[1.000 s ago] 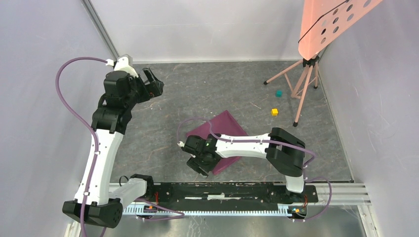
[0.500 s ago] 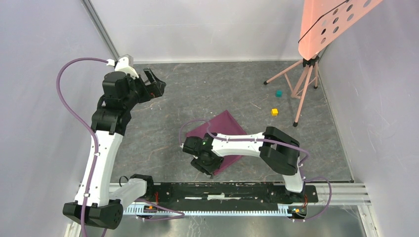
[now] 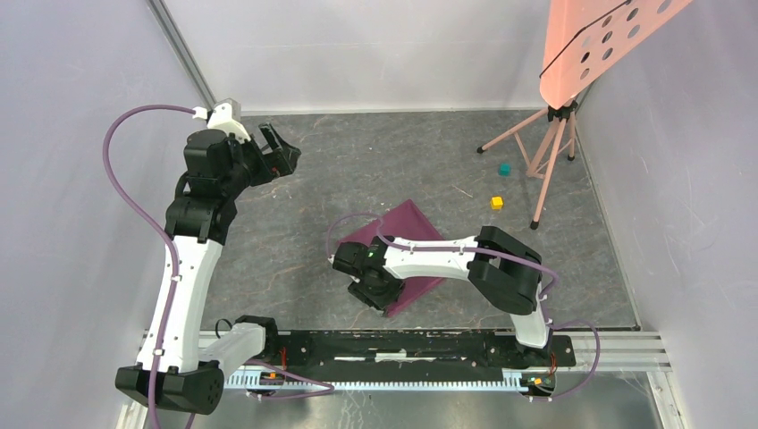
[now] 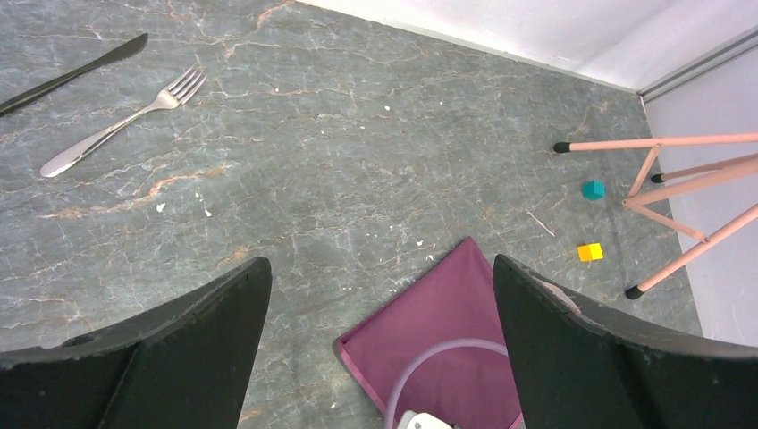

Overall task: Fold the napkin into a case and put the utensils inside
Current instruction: Pick up the lower triangle-folded napkin from the center of the board.

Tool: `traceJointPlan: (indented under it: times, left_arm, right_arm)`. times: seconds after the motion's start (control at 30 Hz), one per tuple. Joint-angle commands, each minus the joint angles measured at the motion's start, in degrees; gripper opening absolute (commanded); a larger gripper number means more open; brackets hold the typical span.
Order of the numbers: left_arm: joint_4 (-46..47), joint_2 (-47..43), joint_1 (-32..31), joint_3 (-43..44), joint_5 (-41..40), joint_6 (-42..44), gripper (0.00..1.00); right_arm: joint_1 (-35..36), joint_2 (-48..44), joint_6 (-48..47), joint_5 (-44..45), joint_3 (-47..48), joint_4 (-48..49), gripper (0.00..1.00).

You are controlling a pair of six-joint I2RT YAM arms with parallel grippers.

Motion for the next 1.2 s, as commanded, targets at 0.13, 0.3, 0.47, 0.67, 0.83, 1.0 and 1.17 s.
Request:
traceJointPlan:
  times: [0.13, 0.3, 0.47, 0.67, 0.83, 1.0, 1.17]
  left_arm:
    - [2.75, 0.28, 0.4, -0.33, 1.75, 1.17, 1.0]
    - [2.83, 0.35, 0.5, -0.5, 1.6, 1.26, 1.0]
    - [2.87, 1.12, 0.73, -0.63, 1.56, 1.17, 1.0]
    - [2.93, 2.72, 0.73, -0.85, 2.14, 0.99, 1.0]
    - [3.73, 4.44, 0.73, -1.75, 3.27, 0.49, 1.0]
    - [5.7, 10.54, 0.63, -4.01, 9.37, -2.8, 1.0]
    - [4.7, 16.29, 0.73, -10.55, 12.25, -7.56, 1.0]
  right_arm:
    - [-0.2, 2.42, -1.49, 1.15, -2.59, 3.4, 0.51]
    - [-0.23, 3.9, -1.89, 1.38, -4.12, 4.73, 0.43]
    - [-0.25, 4.53, -2.45, 3.61, -3.35, 5.73, 0.22]
    - [-0.28, 1.64, -3.2, 5.01, -5.11, 9.19, 0.04]
    - [-0.49, -3.09, -4.43, 6.06, -8.05, 12.07, 0.0]
    - [-1.24, -8.95, -4.47, 4.13, -13.48, 18.83, 0.0]
    - [-2.16, -13.61, -5.12, 1.8, -19.95, 27.55, 0.0]
